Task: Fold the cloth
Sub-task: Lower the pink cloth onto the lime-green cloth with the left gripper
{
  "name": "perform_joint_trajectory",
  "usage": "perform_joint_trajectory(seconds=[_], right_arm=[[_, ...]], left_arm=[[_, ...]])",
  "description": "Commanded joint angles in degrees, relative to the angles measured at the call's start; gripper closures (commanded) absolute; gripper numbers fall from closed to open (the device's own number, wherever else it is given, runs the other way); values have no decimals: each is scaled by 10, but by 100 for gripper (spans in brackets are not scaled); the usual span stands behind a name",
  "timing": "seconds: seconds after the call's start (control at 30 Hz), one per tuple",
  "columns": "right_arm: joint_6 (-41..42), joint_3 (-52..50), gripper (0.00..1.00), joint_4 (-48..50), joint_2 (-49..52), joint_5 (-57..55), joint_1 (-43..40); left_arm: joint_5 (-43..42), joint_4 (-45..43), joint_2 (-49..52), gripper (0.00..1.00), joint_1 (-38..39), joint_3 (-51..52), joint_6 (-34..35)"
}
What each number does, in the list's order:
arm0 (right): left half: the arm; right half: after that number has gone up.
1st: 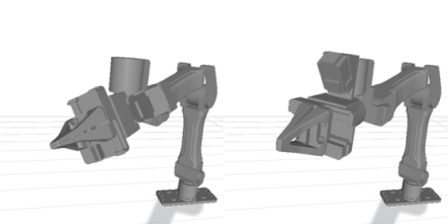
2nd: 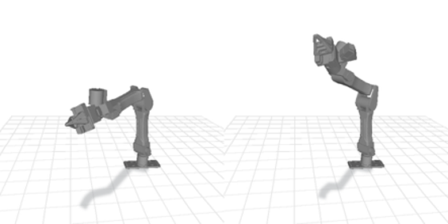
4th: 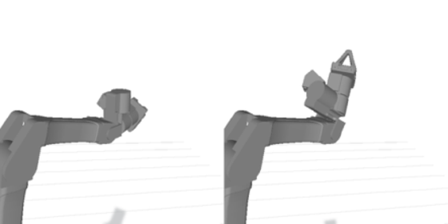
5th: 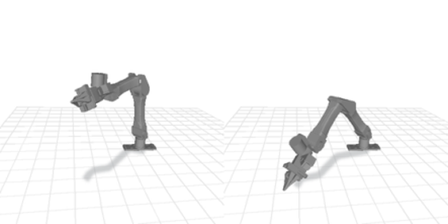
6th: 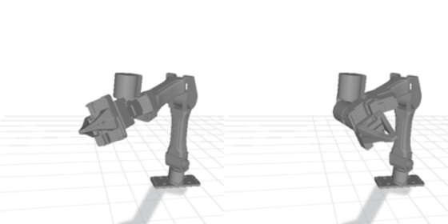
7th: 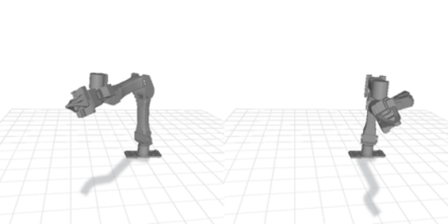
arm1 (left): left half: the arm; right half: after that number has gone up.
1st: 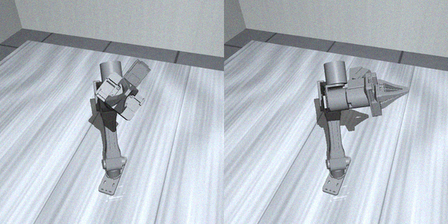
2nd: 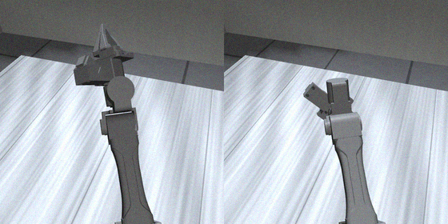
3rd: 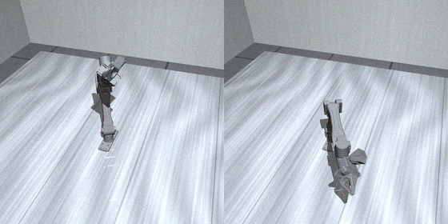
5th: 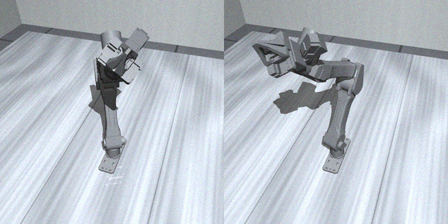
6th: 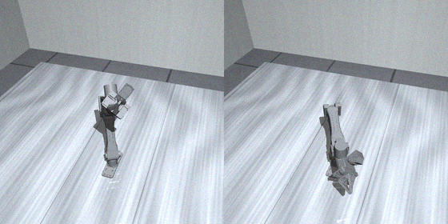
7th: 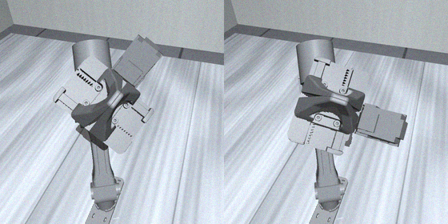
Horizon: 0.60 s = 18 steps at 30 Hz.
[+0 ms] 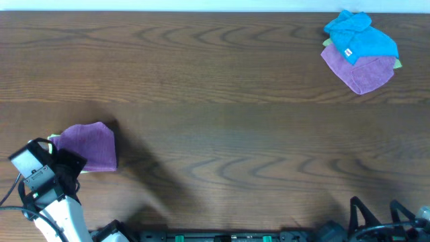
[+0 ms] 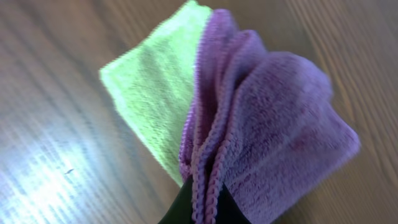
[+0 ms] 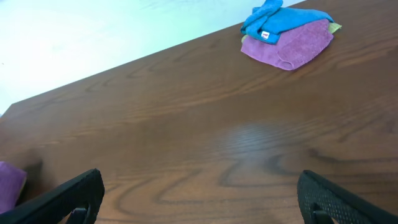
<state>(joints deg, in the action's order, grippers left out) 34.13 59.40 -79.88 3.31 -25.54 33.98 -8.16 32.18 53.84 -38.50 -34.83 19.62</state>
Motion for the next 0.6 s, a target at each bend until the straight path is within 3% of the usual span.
perform_joint_trajectory(seconds=[0.0,0.4,0.47,0.57], right_arm=[[6,-1,1,0,0,-6,-4],[6,-1,1,0,0,-6,-4],[6,-1,1,0,0,-6,-4],[6,-1,1,0,0,-6,-4]], left_arm=[[54,5,-4,94,-6,6,31],[101,8,-5,94,-6,7,68],[101,8,-5,83,-6,7,68],[102,8,-5,80,-6,7,69]])
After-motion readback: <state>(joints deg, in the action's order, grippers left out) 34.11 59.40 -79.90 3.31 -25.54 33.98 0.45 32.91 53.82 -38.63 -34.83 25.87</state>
